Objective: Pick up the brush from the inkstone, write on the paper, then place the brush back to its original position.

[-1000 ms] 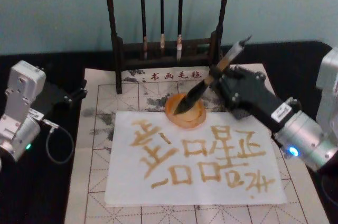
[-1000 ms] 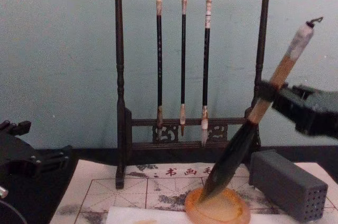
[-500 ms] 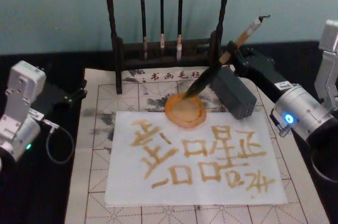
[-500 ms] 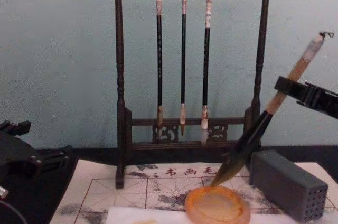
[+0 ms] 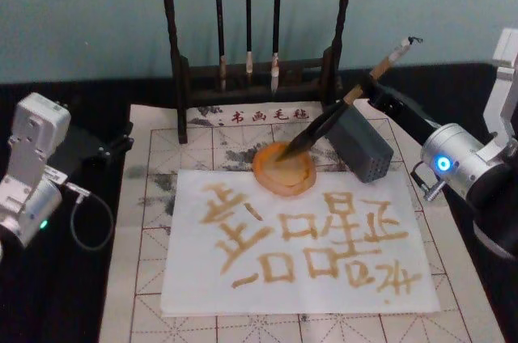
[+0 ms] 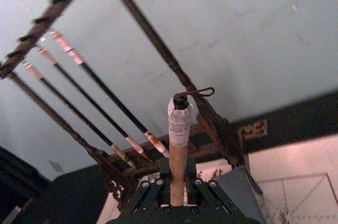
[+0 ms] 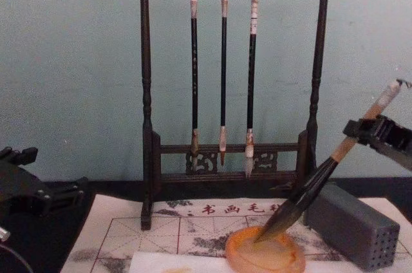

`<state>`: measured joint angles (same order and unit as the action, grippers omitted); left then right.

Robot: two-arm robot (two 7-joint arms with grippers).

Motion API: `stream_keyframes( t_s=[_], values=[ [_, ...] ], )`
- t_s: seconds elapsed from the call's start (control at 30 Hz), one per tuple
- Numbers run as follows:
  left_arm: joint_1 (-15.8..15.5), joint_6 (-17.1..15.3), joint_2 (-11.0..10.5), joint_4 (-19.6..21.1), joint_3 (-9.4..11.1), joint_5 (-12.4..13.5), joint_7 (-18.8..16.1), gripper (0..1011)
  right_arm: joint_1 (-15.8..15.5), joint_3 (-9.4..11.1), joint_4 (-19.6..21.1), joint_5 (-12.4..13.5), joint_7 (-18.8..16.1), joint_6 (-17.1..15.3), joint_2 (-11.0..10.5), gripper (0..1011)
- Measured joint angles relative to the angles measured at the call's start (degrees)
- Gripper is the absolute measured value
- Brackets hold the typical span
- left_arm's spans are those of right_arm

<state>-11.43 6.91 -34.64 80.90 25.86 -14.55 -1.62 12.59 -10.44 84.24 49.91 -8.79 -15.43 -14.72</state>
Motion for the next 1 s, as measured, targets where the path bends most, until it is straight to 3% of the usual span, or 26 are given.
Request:
stream_keyframes(
  t_s=[0.37, 0.73, 1.0],
  values=[
    [0.0, 0.0, 0.0, 0.0, 0.0, 0.0, 0.0, 1001, 2.3, 3.4, -3.5, 10.4, 5.0, -9.0, 1.7, 177],
    [0.0, 0.0, 0.0, 0.0, 0.0, 0.0, 0.0, 1001, 3.0, 3.9, -5.3, 14.1, 7.2, -10.3, 2.1, 177],
    [0.0, 0.0, 0.0, 0.0, 0.0, 0.0, 0.0, 1001, 3.7, 3.4, -6.6, 15.5, 7.6, -10.1, 2.0, 177]
  ],
)
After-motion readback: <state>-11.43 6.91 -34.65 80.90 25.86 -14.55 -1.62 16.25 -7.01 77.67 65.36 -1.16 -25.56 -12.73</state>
